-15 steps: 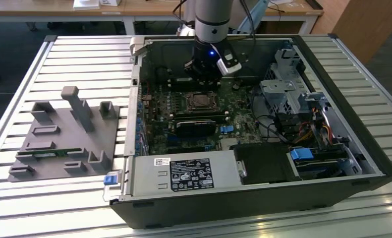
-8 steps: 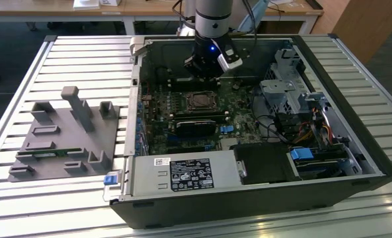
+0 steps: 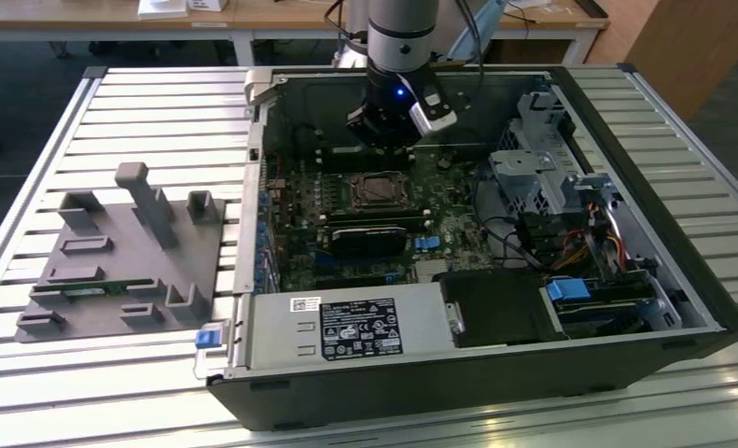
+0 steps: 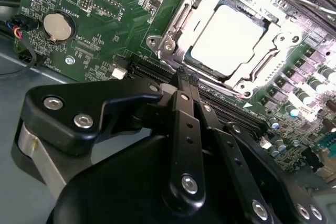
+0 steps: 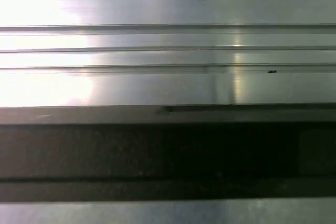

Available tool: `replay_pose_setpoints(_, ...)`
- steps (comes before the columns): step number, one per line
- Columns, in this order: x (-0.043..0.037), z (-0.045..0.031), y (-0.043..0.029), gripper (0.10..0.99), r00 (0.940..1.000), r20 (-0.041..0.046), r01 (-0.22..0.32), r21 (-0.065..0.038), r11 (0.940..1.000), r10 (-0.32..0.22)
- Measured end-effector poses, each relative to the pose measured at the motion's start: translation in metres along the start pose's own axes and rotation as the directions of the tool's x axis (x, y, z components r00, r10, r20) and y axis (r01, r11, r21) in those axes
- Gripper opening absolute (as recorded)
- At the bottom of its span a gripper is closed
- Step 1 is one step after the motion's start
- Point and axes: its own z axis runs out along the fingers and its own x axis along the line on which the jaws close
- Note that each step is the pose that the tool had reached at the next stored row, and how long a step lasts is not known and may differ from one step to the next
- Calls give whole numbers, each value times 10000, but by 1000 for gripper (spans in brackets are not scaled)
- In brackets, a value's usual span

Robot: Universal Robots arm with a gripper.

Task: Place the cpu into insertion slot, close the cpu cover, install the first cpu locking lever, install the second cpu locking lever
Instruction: 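Install the second cpu locking lever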

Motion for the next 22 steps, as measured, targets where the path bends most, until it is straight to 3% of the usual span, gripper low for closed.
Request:
replay_pose_setpoints(12, -2, -2, -47, 106, 10000, -1, 0, 1, 10000, 0)
replay_pose_setpoints(22, -7, -5, -185, 106, 10000, 0, 1, 0, 10000, -1)
